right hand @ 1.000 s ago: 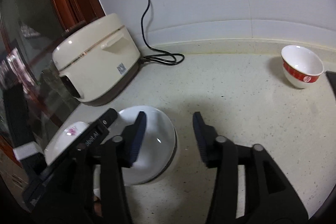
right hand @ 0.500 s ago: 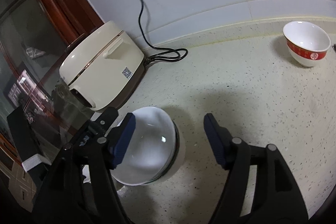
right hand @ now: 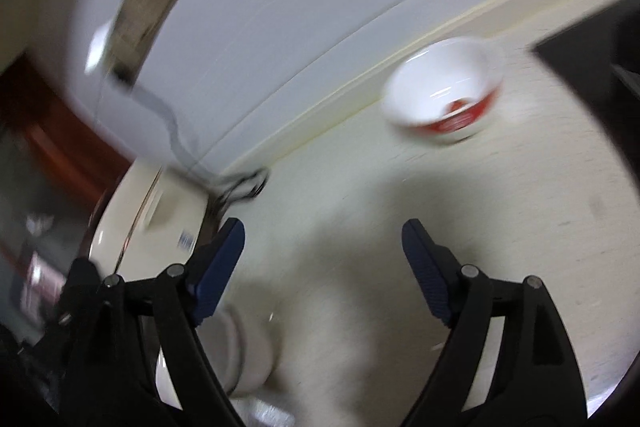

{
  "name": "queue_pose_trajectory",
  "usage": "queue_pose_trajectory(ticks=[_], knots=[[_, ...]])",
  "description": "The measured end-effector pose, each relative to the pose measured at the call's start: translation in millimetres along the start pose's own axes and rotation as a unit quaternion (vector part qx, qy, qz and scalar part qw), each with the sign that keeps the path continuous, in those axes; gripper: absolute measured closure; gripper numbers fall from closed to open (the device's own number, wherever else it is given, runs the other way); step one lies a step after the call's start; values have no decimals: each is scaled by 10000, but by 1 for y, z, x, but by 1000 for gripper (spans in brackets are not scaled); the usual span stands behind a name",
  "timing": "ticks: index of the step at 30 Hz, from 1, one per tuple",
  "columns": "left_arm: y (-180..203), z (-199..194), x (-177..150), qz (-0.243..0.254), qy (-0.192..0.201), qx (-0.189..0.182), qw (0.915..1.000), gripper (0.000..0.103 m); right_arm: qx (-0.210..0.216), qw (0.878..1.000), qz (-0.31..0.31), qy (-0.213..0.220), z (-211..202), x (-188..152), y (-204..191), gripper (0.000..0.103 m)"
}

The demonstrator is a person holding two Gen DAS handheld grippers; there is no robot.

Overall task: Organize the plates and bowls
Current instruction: 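Move both tools to the white bowl with the red band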

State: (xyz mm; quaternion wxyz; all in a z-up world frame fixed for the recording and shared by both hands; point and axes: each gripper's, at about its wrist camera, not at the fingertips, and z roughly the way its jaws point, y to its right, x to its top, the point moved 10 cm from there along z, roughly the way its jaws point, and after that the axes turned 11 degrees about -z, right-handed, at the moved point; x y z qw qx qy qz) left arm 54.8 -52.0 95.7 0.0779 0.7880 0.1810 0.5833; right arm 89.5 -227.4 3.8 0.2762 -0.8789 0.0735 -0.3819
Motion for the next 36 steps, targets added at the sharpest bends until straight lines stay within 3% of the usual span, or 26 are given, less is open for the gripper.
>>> queue_pose_trajectory(ticks=[3,6,9,12,15,18,21,25,33,36], knots=[[39,30,-9,423,-622,-77,9971,0,-418,9976,489,250,-10,13,40,19],[54,57,-22,468,-1061,-23,9933,0,-745,9923,910,395,-19,17,75,19],[55,76,-32,218,-1080,-94,9939,0,-1009,9882,1034,505,-26,20,93,19],[50,83,-45,248,-918,-181,9953,0,-1227,9878,783,555,-28,24,91,19],[50,91,-58,210,-1140,-374,9925,0,-1454,9861,498,623,-30,27,85,19],[50,88,-56,113,-1015,-548,9933,0,-1739,9811,282,805,-38,31,84,19],[47,96,-65,21,-1269,-589,9902,0,-1860,9787,283,826,-40,30,93,19],[43,104,-79,-276,-1667,-684,9832,0,-1916,9800,343,415,-21,28,100,19],[36,102,-74,-492,-1640,-674,9829,0,-1997,9797,116,-111,19,56,91,19],[31,107,-74,-596,-1686,-626,9819,0,-2065,9769,134,-524,44,60,92,26]])
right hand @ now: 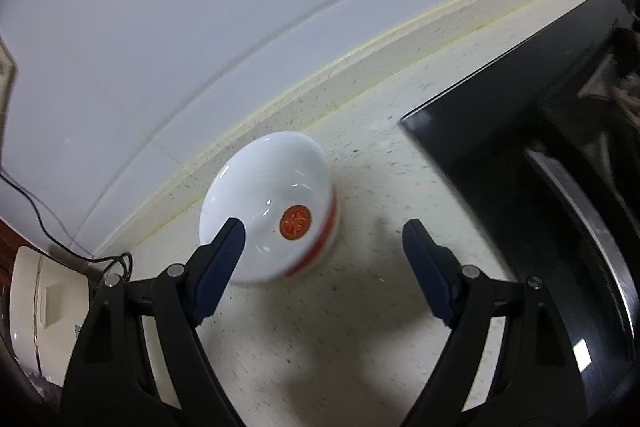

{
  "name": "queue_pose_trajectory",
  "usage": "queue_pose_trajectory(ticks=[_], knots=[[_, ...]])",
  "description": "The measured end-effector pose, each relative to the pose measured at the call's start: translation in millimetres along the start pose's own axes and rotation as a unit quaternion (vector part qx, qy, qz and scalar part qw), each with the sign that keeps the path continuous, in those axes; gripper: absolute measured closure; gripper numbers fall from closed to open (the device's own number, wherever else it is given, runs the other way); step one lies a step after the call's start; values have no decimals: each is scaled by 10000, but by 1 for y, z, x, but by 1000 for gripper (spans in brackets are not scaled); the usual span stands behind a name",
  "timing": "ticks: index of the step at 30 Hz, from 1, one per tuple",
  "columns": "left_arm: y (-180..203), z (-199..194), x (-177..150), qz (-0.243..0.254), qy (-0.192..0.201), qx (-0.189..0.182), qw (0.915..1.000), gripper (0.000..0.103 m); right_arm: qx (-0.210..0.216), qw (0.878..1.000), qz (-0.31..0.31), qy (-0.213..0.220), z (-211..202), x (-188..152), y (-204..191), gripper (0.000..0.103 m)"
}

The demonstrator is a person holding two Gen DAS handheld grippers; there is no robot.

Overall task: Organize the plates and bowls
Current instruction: 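Move both tools to the white bowl with the red band, then close both tools on the red-banded bowl's rim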

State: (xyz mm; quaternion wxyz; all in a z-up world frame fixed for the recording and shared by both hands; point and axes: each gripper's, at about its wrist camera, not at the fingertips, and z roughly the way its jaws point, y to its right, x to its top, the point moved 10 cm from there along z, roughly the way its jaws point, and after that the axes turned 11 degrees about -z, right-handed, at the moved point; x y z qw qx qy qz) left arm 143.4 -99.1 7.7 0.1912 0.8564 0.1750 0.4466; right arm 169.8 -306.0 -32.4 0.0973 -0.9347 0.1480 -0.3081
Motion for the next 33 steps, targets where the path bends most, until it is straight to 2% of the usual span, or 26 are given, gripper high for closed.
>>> queue_pose_trajectory(ticks=[1,5,8,9,13,17,20,23,28,33], knots=[[-1,1,1,-27,-14,3,10000,0,-77,9999,-60,-117,5,1,-2,30],[0,1,2,-21,-33,-2,10000,0,-298,9974,-209,-621,25,-6,-4,38],[0,0,3,-47,-22,-3,10000,0,-148,9970,-123,-753,32,-9,-1,59],[-1,1,3,-66,-29,-1,10000,0,-61,9967,-134,-801,32,-10,-1,75],[-6,6,2,-188,-156,-2,9997,0,116,9949,-374,-930,26,-17,1,88],[-7,17,-7,-354,-516,-175,9979,0,394,9900,-651,-1188,12,-31,-2,91],[-7,32,-24,-289,-1057,-90,9939,0,390,9846,-1000,-1378,3,-46,-3,91],[-10,47,-43,-347,-1611,-27,9863,0,420,9830,-1090,-1414,-9,-57,2,91],[-4,47,-48,-163,-1717,-14,9850,0,663,9811,-1180,-1384,-23,-80,-1,91],[-7,50,-61,22,-2015,254,9792,2,501,9830,-1344,-1150,-30,-88,-4,89]])
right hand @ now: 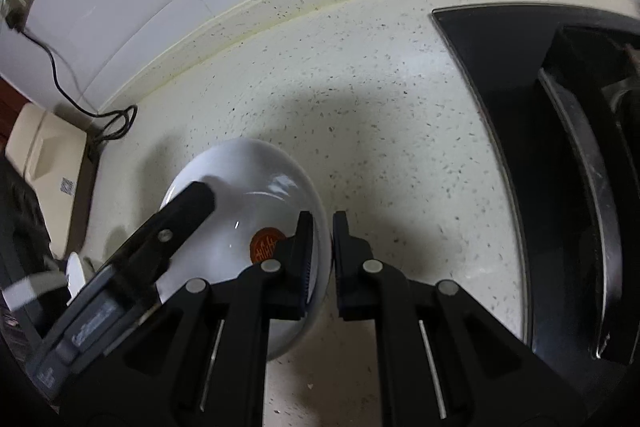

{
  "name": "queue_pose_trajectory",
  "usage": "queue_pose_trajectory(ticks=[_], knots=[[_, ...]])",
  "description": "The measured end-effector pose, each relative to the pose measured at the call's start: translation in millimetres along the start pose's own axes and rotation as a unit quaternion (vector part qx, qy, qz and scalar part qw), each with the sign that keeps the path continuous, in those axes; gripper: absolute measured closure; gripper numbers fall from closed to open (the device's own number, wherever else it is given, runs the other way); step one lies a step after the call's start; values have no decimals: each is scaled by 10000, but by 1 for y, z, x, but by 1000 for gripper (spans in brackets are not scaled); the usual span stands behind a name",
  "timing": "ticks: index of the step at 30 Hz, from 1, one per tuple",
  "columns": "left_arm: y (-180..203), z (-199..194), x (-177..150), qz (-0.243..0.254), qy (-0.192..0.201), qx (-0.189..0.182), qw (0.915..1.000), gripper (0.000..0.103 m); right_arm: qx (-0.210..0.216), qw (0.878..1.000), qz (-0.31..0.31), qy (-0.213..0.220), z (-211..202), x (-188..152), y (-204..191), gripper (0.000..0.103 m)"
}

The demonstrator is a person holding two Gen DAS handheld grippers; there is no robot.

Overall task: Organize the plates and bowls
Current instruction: 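Close both tools on the red-banded bowl's rim, then carry the red-banded bowl with both tools and lower it into the white bowls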

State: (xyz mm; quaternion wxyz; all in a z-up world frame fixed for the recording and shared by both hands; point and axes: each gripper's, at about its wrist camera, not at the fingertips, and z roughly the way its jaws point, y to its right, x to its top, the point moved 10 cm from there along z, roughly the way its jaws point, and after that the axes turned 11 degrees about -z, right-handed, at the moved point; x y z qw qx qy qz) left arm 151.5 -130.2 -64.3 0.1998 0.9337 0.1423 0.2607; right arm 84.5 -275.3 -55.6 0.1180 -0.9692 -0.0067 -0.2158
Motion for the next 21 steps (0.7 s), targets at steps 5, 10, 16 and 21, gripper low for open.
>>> queue_pose_trajectory(ticks=[5,10,16,21], knots=[[-2,1,-2,227,-21,294,9993,14,-52,9998,76,174,-2,-10,2,78],[8,8,-8,400,-234,33,9989,51,-41,9995,-7,309,-4,-13,-4,83],[10,0,-1,415,-72,-82,9991,85,-257,9990,-152,324,3,-4,-19,89],[-7,-1,16,106,30,-81,9999,85,-210,9990,-301,249,16,6,-35,90]])
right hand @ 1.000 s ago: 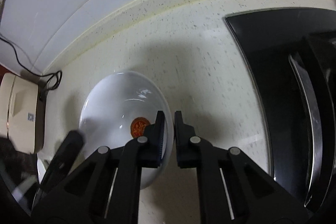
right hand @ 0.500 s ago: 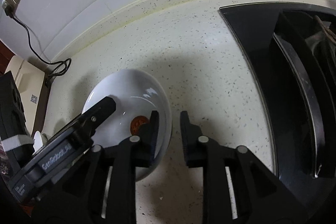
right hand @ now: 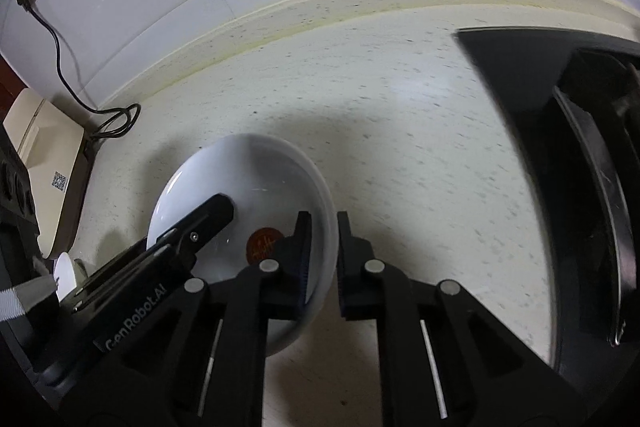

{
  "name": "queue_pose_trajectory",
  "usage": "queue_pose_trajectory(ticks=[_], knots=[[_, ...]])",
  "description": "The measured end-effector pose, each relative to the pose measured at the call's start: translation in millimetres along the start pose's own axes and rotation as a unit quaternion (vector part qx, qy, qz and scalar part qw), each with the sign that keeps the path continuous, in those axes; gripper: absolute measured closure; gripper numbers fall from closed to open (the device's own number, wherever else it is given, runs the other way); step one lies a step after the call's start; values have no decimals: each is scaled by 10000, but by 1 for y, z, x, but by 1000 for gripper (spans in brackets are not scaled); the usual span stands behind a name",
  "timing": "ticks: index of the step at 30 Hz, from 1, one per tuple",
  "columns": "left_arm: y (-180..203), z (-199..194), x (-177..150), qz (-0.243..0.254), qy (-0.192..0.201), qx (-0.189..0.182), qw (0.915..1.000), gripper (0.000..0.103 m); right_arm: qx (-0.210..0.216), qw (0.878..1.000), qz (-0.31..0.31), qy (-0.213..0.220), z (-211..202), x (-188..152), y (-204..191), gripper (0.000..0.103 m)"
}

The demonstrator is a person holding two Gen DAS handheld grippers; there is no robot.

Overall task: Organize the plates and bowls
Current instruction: 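Carry the red-banded bowl with both tools and lower it into the white bowls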

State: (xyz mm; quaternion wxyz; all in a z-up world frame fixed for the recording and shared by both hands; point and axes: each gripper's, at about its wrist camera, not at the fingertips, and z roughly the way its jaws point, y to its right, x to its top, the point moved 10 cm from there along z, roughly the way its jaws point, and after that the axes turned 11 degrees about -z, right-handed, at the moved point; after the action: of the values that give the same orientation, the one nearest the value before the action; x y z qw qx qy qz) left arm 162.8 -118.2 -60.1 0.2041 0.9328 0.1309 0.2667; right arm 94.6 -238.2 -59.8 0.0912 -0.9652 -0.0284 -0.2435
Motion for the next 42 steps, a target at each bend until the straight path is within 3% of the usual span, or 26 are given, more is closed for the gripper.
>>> queue_pose_trajectory(ticks=[5,13,21,42], knots=[[-14,-6,2,-253,57,-68,9996,85,169,9998,-28,77,8,8,-9,91],[-6,-7,1,-110,290,23,9995,85,449,9987,-49,239,9,9,-7,91],[-10,-17,0,-314,307,-220,9988,85,647,9974,126,277,4,5,-8,90],[-5,-73,12,-238,1216,-201,9921,85,1084,9901,21,890,-41,18,-34,91]])
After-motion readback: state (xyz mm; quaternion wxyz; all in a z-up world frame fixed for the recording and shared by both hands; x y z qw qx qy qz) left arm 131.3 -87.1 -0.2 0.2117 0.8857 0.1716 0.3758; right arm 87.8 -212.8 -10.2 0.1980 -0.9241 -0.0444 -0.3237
